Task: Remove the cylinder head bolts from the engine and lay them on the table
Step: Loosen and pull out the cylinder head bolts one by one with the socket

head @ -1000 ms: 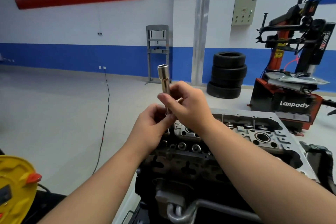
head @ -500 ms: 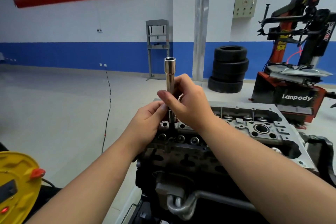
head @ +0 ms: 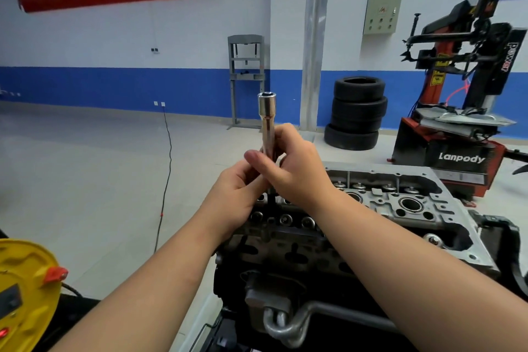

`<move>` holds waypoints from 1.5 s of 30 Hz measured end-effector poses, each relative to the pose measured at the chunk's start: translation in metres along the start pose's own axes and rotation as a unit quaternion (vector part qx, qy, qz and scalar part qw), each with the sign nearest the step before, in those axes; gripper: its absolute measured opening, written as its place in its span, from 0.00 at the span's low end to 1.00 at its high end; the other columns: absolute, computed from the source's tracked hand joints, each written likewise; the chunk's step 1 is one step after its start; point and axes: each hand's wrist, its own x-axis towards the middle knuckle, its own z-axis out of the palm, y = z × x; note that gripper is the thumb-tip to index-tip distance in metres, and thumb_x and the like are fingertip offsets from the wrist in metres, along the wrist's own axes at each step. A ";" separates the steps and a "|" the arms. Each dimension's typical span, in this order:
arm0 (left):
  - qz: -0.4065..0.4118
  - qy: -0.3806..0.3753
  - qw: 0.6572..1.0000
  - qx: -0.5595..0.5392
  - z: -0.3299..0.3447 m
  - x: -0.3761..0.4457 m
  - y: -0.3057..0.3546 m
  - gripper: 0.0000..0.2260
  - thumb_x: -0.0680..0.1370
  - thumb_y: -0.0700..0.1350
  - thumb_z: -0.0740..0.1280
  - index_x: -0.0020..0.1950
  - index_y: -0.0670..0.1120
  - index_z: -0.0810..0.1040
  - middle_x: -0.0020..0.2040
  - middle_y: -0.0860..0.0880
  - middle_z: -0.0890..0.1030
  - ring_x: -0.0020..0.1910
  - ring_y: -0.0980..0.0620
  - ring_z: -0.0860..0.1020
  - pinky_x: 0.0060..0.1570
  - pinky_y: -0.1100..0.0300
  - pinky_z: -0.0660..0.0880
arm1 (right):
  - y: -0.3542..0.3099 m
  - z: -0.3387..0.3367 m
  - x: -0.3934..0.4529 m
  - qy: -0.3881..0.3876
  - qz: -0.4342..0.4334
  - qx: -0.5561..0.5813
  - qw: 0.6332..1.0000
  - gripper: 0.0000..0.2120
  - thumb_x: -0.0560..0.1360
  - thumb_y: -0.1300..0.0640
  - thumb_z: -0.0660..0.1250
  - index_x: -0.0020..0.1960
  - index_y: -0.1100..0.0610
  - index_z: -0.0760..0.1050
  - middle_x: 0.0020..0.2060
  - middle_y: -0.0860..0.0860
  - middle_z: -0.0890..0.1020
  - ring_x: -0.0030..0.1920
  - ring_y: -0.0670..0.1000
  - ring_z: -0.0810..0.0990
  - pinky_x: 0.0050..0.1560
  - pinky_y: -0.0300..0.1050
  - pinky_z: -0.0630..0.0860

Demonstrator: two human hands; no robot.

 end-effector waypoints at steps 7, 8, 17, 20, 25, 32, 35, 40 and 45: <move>-0.045 -0.007 0.998 -0.047 -0.005 0.004 -0.002 0.12 0.86 0.50 0.60 0.64 0.49 0.80 0.55 0.49 0.87 0.58 0.49 0.85 0.56 0.49 0.80 | 0.001 0.000 0.000 -0.019 0.066 0.032 0.997 0.13 0.83 0.52 0.62 0.48 0.61 0.76 0.40 0.53 0.83 0.41 0.51 0.81 0.44 0.53 0.77; -0.050 -0.026 0.998 -0.039 -0.006 0.004 -0.003 0.14 0.87 0.51 0.58 0.66 0.51 0.80 0.58 0.49 0.87 0.60 0.49 0.84 0.60 0.48 0.79 | 0.002 0.000 0.000 -0.028 0.069 0.026 0.997 0.13 0.83 0.51 0.61 0.50 0.60 0.77 0.42 0.51 0.84 0.43 0.48 0.82 0.45 0.50 0.78; -0.005 0.036 0.999 -0.009 0.002 0.004 0.000 0.09 0.81 0.45 0.71 0.61 0.49 0.81 0.53 0.42 0.86 0.55 0.40 0.85 0.56 0.42 0.82 | -0.002 0.001 0.000 0.032 0.020 0.027 0.999 0.11 0.76 0.49 0.71 0.45 0.56 0.75 0.35 0.48 0.79 0.37 0.49 0.78 0.39 0.48 0.78; -0.026 0.006 1.000 -0.004 0.000 0.003 0.000 0.09 0.85 0.47 0.65 0.63 0.50 0.81 0.53 0.48 0.87 0.54 0.48 0.86 0.53 0.48 0.82 | -0.002 0.001 0.001 0.030 0.052 0.051 0.997 0.09 0.79 0.52 0.68 0.46 0.57 0.77 0.36 0.49 0.81 0.38 0.48 0.80 0.41 0.49 0.78; -0.040 -0.032 0.999 -0.012 -0.004 0.002 0.001 0.13 0.87 0.51 0.58 0.62 0.50 0.82 0.52 0.48 0.88 0.53 0.50 0.86 0.53 0.50 0.79 | -0.001 0.000 -0.001 -0.016 0.045 -0.005 0.999 0.15 0.82 0.50 0.57 0.52 0.58 0.78 0.44 0.49 0.85 0.44 0.47 0.82 0.46 0.51 0.79; -0.002 0.046 0.999 0.008 0.004 0.003 0.000 0.10 0.81 0.47 0.71 0.59 0.45 0.80 0.48 0.41 0.84 0.46 0.47 0.83 0.45 0.52 0.79 | -0.003 0.001 0.000 0.053 0.009 0.020 0.998 0.12 0.77 0.48 0.69 0.45 0.57 0.76 0.35 0.49 0.79 0.37 0.48 0.78 0.39 0.45 0.76; -0.023 0.021 1.000 0.004 0.001 0.003 0.000 0.09 0.84 0.50 0.65 0.59 0.48 0.81 0.48 0.48 0.87 0.48 0.52 0.84 0.45 0.57 0.82 | -0.002 0.000 0.000 0.032 0.039 0.002 0.999 0.12 0.81 0.51 0.65 0.47 0.60 0.77 0.37 0.52 0.81 0.39 0.52 0.80 0.41 0.54 0.78; -0.027 -0.032 0.999 0.001 -0.004 0.000 0.002 0.14 0.87 0.51 0.58 0.63 0.50 0.82 0.54 0.49 0.87 0.58 0.51 0.85 0.60 0.50 0.80 | -0.004 0.000 0.001 0.001 0.040 -0.016 0.999 0.17 0.82 0.51 0.56 0.50 0.61 0.78 0.43 0.49 0.84 0.43 0.49 0.82 0.46 0.54 0.78; 0.004 0.025 1.000 -0.001 0.003 0.002 0.001 0.15 0.78 0.53 0.70 0.60 0.45 0.81 0.50 0.43 0.86 0.49 0.47 0.85 0.50 0.49 0.81 | -0.006 -0.001 -0.001 0.031 0.003 -0.003 1.000 0.15 0.78 0.45 0.66 0.47 0.57 0.74 0.37 0.52 0.79 0.37 0.50 0.77 0.39 0.46 0.75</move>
